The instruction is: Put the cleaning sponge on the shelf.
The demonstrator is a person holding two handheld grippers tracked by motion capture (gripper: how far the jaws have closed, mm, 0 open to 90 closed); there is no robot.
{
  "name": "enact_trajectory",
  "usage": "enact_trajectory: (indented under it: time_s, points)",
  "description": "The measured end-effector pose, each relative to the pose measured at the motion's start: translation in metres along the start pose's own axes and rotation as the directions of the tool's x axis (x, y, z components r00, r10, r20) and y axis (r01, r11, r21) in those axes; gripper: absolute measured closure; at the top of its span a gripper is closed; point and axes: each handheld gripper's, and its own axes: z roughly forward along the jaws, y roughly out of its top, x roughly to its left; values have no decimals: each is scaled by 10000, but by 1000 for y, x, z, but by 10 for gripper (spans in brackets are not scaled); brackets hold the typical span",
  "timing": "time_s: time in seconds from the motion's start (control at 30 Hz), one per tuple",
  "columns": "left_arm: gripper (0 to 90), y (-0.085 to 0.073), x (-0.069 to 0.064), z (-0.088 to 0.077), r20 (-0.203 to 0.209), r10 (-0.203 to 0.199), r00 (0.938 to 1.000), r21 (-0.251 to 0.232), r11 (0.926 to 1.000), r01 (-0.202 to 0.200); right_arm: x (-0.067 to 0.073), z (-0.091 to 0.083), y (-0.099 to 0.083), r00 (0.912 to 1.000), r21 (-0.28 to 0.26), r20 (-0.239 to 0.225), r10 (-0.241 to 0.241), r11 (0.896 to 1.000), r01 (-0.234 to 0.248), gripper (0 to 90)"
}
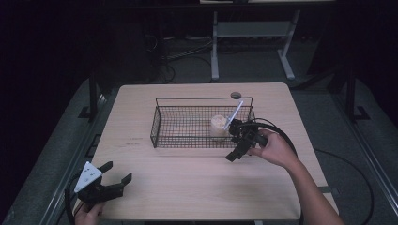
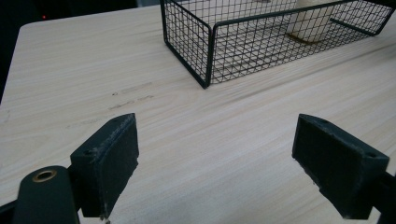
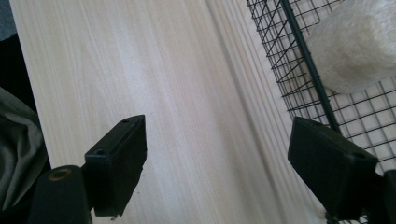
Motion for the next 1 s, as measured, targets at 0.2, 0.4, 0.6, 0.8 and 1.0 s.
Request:
enact_trajectory:
  time_s: [0.2,0.4,0.6,0.8,1.0]
  points:
    - [138,0,0,0,8,-1,10000,-5,10000,1,2,5,-7,10000,-35,-45,35,10000,-36,192]
    - [138,0,0,0,-8,16,10000,7,10000,-16,6,11,-14,9999,0,-106,47,10000,-47,194]
    - [138,0,0,0,-14,9,10000,22,10000,-9,10,12,-18,10000,-79,-83,20,10000,-21,196]
    - [138,-1,0,0,-13,9,10000,21,10000,-9,14,16,-25,9999,-103,-139,-19,9999,17,197]
    - [138,-1,0,0,-21,11,10000,22,10000,-11,16,18,-32,9999,-149,-145,30,9999,-32,197]
